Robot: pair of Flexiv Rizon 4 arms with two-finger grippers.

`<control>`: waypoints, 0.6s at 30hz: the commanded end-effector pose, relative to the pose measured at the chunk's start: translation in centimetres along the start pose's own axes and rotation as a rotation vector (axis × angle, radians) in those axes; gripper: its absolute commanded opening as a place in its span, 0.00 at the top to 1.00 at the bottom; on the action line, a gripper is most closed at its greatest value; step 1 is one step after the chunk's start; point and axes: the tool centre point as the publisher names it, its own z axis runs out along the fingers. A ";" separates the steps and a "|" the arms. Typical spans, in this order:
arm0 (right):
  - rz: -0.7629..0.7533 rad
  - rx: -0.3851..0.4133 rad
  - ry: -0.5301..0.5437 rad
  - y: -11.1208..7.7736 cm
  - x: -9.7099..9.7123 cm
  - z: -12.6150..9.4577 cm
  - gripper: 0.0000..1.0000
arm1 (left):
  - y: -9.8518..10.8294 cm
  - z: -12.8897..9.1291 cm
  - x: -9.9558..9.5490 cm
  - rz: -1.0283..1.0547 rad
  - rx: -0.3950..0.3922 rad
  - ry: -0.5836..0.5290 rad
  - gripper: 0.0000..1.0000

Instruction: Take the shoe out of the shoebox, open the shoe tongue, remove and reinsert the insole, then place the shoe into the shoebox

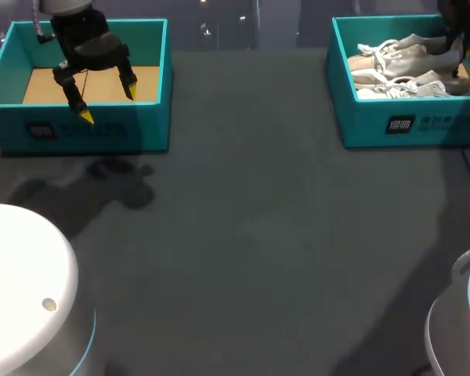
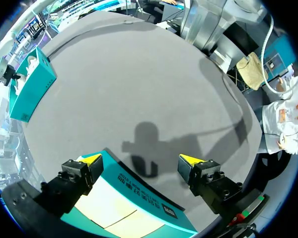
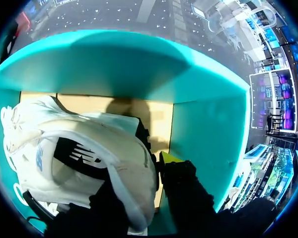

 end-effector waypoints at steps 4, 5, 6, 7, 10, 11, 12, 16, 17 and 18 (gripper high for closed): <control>0.000 0.000 0.014 0.0 0.1 0.0 0.65 | 0.0 0.0 0.2 0.001 -0.003 -0.002 0.00; 0.001 -0.003 0.017 -0.1 0.1 0.0 0.63 | 0.0 0.0 0.2 0.001 -0.003 -0.002 0.00; 0.002 -0.004 0.019 -0.2 0.1 -0.2 0.61 | 0.0 0.0 0.2 0.001 -0.003 -0.002 0.00; 0.002 -0.005 0.020 -0.2 0.1 -0.4 0.57 | 0.0 0.0 0.2 0.001 -0.003 -0.002 0.00; 0.004 -0.012 0.026 -0.3 0.1 -1.1 0.52 | 0.0 0.0 0.2 0.001 -0.003 -0.002 0.00; 0.005 -0.012 0.027 -0.4 0.1 -1.3 0.51 | 0.0 0.0 0.2 0.001 -0.003 -0.002 0.00; 0.005 -0.018 0.028 -0.4 0.1 -1.6 0.46 | 0.0 0.0 0.2 0.001 -0.003 -0.002 0.00; 0.009 -0.029 0.035 -0.8 0.1 -3.2 0.37 | 0.0 0.0 0.2 0.001 -0.003 -0.002 0.00; 0.011 -0.040 0.035 -0.9 0.1 -3.6 0.33 | 0.0 0.0 0.2 0.001 -0.003 -0.002 0.00; 0.010 -0.044 0.033 -1.1 0.1 -4.1 0.26 | 0.0 0.0 0.2 0.001 -0.003 -0.002 0.00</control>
